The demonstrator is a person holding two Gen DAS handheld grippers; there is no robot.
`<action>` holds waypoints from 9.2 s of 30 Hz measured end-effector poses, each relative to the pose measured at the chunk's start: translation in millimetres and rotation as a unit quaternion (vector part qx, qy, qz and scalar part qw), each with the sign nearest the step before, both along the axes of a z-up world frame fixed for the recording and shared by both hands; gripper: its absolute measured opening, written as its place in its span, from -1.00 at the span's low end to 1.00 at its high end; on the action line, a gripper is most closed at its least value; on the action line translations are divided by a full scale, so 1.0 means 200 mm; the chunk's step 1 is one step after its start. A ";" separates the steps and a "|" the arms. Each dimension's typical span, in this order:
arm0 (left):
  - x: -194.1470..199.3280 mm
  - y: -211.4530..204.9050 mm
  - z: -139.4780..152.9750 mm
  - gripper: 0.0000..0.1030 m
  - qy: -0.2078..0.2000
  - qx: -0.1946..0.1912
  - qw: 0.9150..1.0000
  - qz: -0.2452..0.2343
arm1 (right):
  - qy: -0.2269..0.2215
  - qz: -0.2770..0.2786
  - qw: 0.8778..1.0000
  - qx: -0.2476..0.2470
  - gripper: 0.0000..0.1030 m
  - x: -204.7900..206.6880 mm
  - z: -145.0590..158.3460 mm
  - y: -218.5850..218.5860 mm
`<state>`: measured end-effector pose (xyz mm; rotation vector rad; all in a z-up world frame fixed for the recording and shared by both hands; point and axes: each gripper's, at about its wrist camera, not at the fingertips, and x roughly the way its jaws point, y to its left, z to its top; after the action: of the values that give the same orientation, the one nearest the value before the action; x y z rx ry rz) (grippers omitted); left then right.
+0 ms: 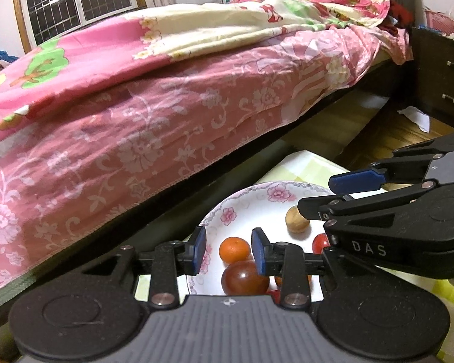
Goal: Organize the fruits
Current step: 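Lower both tools and open them to drop the potato and mandarin in, then grasp a mandarin with the right tool while the left tool grasps a small potato, then lift the mandarin in the right tool while the left tool lifts the potato, then carry the mandarin and potato in both tools over the white plate, then open both tools to release the mandarin and potato into the plate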
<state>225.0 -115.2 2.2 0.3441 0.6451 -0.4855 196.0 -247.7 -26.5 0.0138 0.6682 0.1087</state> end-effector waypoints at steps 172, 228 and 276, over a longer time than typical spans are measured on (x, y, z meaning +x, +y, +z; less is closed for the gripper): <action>-0.57 0.19 -0.14 -0.37 0.081 0.031 0.996 -0.018 | 0.086 0.049 0.995 -0.032 -0.46 -0.59 -0.07 0.25; 0.04 -0.07 -0.17 -0.40 0.014 0.014 0.999 -0.031 | 0.040 0.017 0.998 0.036 -0.40 0.01 -0.11 -0.09; -0.26 0.14 0.02 -0.22 0.026 -0.045 0.999 0.007 | 0.021 -0.012 0.999 0.031 -0.36 -0.23 0.09 -0.01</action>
<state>172.3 -86.8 6.0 0.2413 0.6733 -0.5099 150.1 -249.1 -8.6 0.0843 0.7068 0.1065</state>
